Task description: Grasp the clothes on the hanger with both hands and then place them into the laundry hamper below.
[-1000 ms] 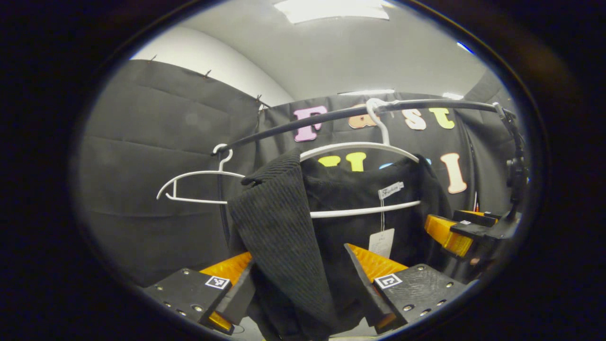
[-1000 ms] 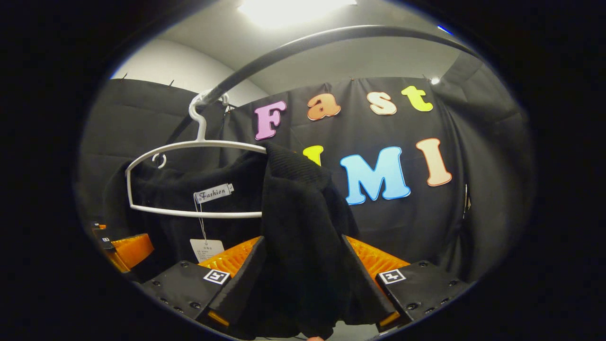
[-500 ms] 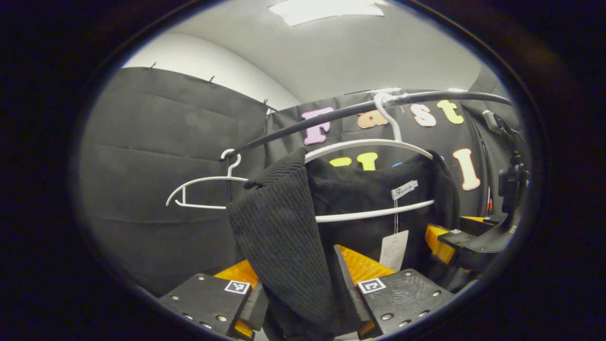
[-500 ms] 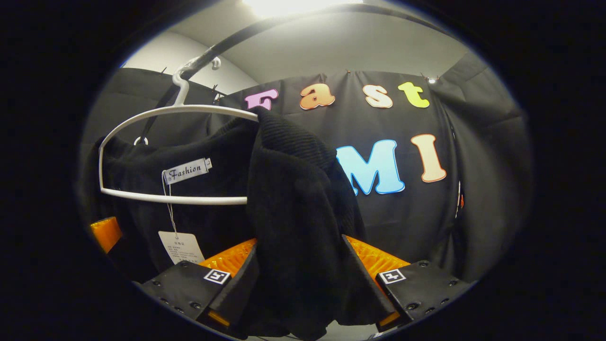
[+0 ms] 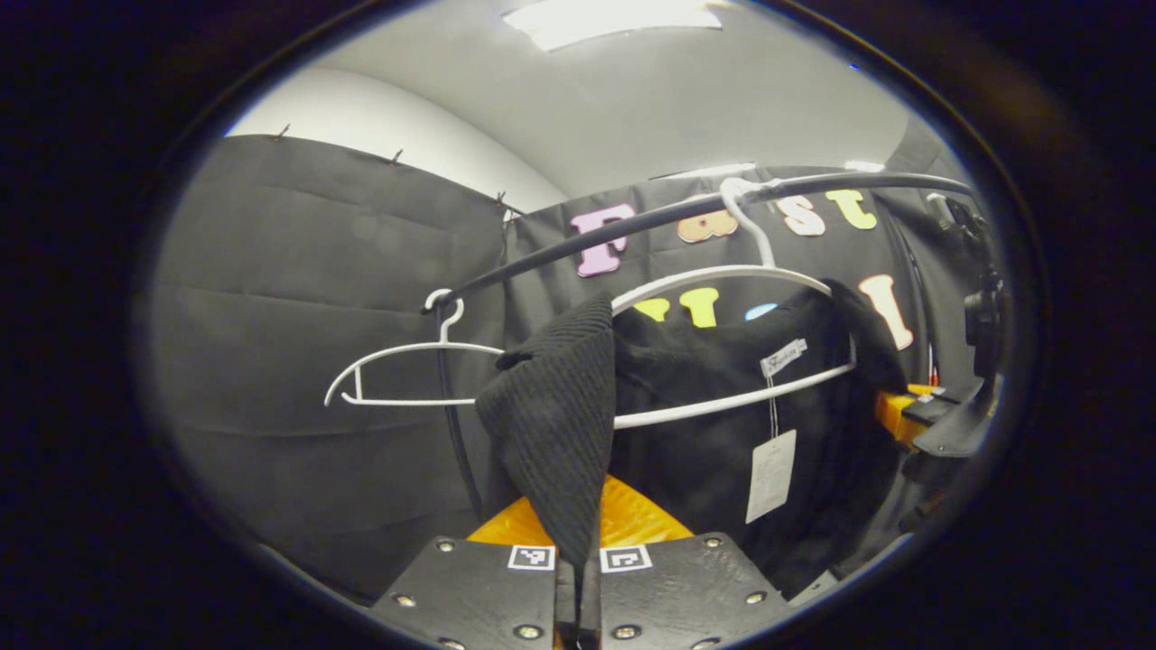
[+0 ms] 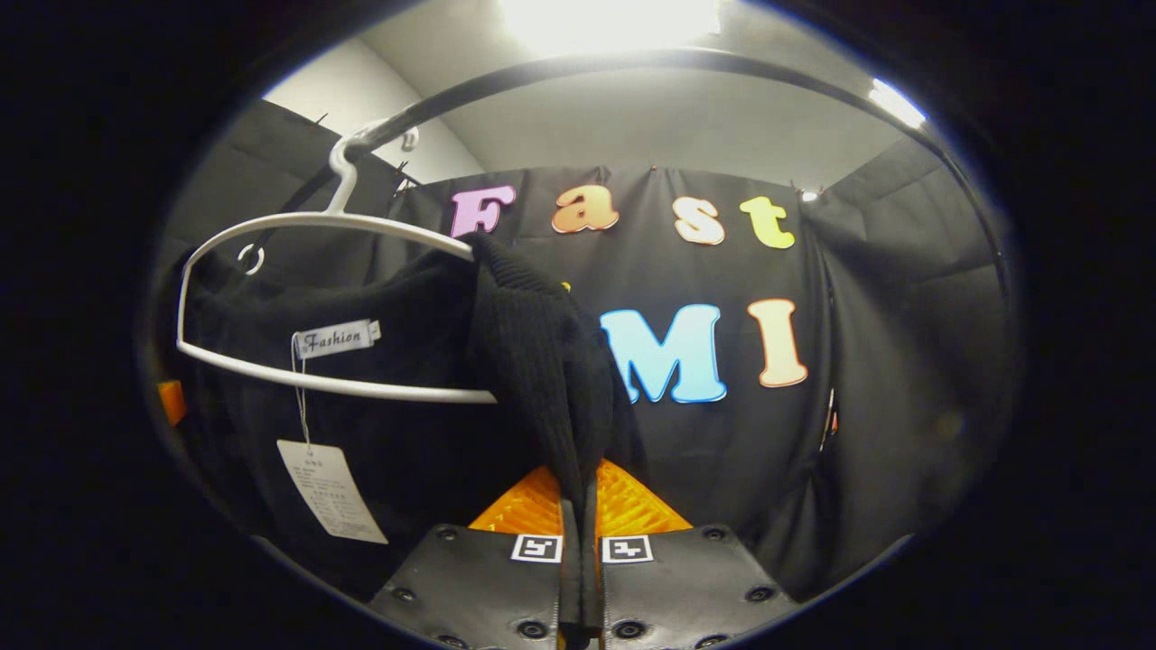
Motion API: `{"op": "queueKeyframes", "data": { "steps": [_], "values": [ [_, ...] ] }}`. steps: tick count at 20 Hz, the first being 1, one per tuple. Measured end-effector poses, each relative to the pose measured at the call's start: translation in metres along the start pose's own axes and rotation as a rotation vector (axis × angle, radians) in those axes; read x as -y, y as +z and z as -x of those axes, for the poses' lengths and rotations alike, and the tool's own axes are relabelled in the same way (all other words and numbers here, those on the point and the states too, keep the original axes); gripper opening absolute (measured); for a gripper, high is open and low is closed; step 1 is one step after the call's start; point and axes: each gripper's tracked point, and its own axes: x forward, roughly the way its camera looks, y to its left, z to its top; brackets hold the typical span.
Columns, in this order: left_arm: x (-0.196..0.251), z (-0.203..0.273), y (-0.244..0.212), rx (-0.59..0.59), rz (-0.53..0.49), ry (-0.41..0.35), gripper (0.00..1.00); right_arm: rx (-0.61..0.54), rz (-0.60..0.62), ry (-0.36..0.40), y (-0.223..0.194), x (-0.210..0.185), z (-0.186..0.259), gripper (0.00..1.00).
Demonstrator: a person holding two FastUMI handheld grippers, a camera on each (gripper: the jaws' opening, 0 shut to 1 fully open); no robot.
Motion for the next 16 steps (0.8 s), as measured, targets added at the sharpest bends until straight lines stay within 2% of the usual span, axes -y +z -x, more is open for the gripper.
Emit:
{"op": "queueKeyframes", "data": {
  "steps": [5, 10, 16],
  "values": [
    [-0.027, 0.016, 0.027, 0.08, 0.035, 0.024, 0.04, 0.03, -0.009, -0.081, 0.021, 0.034, -0.007, 0.0],
    [-0.053, 0.023, 0.06, 0.149, -0.011, 0.047, 0.03, 0.07, -0.028, -0.137, 0.041, 0.053, -0.01, 0.02],
    [-0.093, 0.017, 0.088, 0.194, -0.034, 0.075, 0.03, 0.1, -0.03, -0.156, 0.05, 0.067, -0.023, 0.02]
  ]
}}
